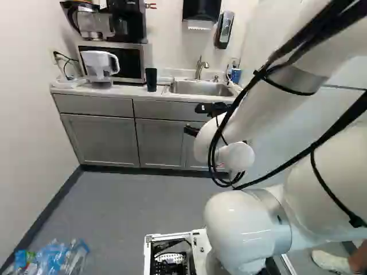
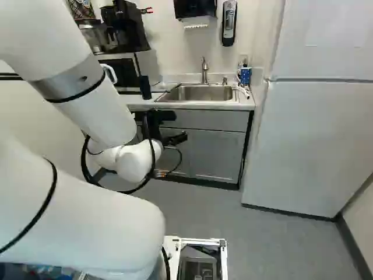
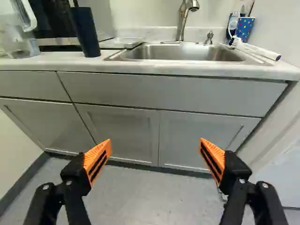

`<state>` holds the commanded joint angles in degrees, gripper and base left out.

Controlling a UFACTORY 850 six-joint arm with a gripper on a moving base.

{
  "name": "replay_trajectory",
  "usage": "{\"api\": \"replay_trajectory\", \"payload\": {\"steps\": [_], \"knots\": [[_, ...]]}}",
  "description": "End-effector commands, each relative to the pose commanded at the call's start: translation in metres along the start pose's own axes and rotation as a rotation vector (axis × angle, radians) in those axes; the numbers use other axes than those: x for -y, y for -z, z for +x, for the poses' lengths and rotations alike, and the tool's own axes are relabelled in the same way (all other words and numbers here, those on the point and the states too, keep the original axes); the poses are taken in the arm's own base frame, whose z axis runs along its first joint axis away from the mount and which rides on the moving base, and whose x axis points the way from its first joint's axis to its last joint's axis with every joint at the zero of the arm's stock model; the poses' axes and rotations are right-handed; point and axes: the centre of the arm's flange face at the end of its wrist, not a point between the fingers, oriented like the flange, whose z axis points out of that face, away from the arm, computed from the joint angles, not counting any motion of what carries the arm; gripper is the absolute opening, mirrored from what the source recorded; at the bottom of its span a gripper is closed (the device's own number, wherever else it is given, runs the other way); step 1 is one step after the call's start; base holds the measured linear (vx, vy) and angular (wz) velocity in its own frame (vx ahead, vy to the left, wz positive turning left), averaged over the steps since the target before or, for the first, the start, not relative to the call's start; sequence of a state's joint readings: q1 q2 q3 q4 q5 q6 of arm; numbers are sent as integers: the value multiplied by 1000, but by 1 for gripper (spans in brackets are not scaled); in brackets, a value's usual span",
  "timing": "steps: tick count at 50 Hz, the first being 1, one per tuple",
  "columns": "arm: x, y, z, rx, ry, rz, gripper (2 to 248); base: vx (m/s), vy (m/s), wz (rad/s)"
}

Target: Rinse the cup and place it in the tray

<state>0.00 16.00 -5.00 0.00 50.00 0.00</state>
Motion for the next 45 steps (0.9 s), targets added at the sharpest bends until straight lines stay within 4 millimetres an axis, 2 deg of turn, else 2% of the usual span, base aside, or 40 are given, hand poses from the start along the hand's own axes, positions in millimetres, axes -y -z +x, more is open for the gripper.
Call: {"api": "replay_trajectory", "payload": {"steps": [30, 45], "knots": [[0, -3, 1, 1, 0, -1, 247, 0, 0, 0], [-1, -6, 14, -30, -2, -5, 247, 0, 0, 0]]}}
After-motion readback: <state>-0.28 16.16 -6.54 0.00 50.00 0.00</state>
